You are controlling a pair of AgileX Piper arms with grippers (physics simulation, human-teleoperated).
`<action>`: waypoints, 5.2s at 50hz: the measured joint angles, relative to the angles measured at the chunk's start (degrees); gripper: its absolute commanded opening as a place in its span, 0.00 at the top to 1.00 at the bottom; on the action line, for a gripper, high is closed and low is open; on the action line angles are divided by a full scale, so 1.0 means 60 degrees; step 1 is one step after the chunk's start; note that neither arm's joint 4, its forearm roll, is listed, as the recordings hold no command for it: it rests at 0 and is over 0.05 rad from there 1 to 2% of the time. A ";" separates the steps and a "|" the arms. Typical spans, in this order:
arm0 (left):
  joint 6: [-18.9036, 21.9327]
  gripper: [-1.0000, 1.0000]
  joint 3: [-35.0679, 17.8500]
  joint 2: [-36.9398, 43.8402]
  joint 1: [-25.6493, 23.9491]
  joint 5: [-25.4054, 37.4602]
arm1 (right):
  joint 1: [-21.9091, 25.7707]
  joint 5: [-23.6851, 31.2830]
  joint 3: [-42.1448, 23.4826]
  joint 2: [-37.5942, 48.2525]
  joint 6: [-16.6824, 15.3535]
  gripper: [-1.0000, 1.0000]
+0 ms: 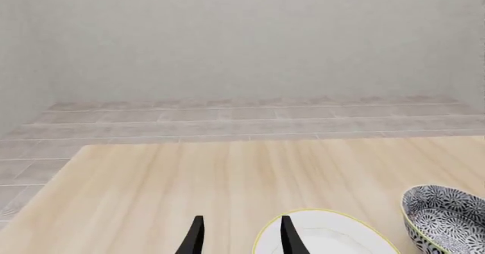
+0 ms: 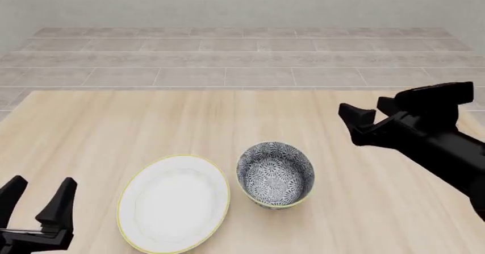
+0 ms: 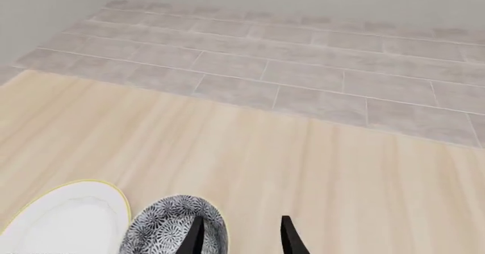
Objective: Put the bowl on the plate.
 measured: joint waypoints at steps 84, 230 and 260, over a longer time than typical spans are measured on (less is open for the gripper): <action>-0.0076 0.00 0.0001 -0.0464 -0.0163 0.0394 | 0.0679 0.0608 -0.1858 0.4070 0.0413 0.00; -0.0004 0.00 0.0002 -0.0510 -0.0290 0.0518 | 0.0850 -0.0564 -0.0506 0.5048 0.1046 1.00; -0.0017 0.00 0.0001 -0.0195 -0.0288 0.0220 | 0.1315 0.0875 -0.1929 0.4329 0.1538 1.00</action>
